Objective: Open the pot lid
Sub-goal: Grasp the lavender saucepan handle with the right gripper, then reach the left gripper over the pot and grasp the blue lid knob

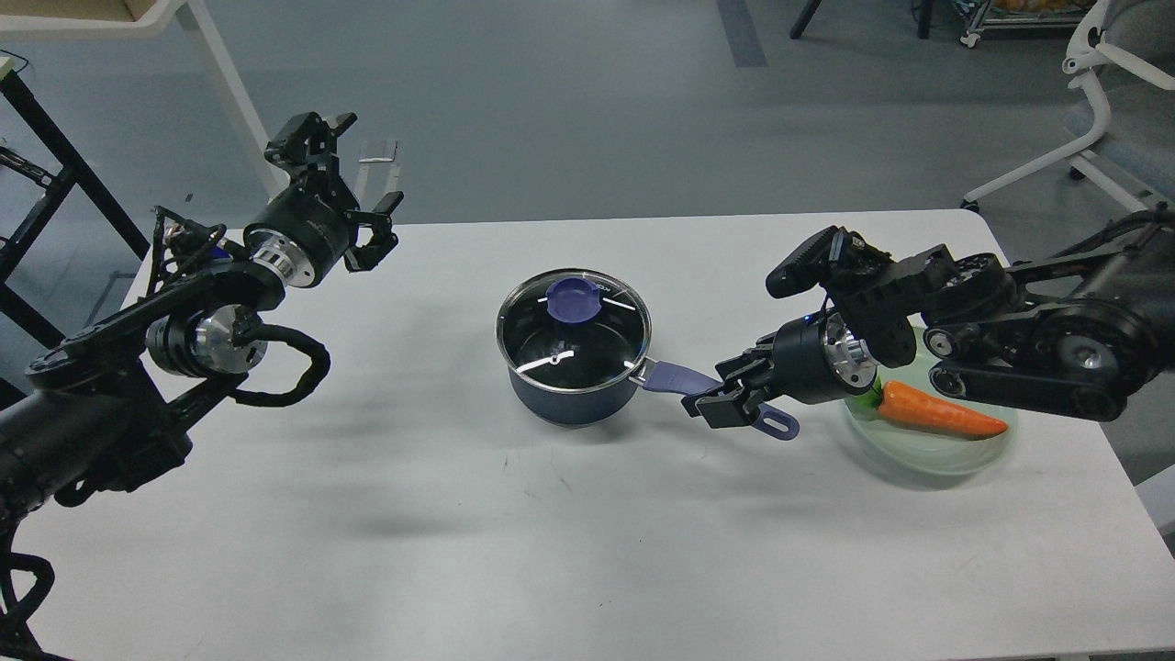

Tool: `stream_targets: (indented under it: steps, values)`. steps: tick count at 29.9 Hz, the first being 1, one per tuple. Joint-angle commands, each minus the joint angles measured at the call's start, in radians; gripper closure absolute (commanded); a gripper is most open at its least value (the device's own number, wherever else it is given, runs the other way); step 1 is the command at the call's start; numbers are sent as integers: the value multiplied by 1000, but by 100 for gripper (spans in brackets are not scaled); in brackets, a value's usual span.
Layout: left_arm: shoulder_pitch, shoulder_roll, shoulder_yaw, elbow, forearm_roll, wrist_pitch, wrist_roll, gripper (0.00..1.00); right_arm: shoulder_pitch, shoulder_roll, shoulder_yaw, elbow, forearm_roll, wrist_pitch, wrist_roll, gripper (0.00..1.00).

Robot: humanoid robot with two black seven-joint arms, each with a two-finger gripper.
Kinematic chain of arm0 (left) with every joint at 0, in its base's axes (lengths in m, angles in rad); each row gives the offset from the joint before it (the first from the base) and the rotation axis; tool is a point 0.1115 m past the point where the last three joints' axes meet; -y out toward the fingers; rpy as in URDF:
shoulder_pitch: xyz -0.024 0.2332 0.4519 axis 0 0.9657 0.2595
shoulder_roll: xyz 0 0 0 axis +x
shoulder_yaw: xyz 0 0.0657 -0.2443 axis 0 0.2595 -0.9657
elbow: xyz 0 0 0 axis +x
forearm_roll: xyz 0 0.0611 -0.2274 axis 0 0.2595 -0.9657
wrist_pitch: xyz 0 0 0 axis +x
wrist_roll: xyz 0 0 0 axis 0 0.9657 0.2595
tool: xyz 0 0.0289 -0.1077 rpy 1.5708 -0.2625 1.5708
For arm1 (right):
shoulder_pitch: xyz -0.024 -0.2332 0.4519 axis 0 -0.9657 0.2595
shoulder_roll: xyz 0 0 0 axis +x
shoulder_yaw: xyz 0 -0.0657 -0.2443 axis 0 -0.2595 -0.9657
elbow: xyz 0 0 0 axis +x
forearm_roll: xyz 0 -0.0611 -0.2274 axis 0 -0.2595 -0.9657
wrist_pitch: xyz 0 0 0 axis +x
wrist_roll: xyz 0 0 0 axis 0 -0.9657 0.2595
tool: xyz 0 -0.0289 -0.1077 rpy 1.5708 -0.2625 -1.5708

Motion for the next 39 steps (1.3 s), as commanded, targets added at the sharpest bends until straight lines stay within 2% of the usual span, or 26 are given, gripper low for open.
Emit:
stream_targets:
  steps: [1, 4, 8, 18, 28, 34, 37, 39]
  values:
    - [-2, -1, 0, 0, 0, 0, 0, 1, 1, 0, -1, 2, 0, 0, 5, 40]
    - [-3, 2, 0, 0, 0, 2, 2, 1, 3, 0, -3, 5, -6, 2, 26, 48]
    - [-3, 6, 0, 0, 0, 2, 2, 1, -2, 0, -4, 2, -58, 2, 43, 48]
    - [-2, 4, 0, 2, 0, -1, 2, 1, -12, 2, -4, -4, -80, 2, 43, 49]
    - [-10, 6, 0, 2, 12, -3, 5, 1, -2, 0, -9, -4, -109, 2, 43, 63]
    - [-34, 18, 0, -1, 135, 2, 5, 1, 3, 0, -18, -3, -115, 2, 43, 72]
    - [-62, 16, 9, 0, 233, 8, 8, 1, 24, 0, -14, 8, -104, 3, 42, 80]
    - [-92, 13, 41, 0, 331, 22, 5, 1, 38, 0, -15, 17, -104, 5, 42, 80]
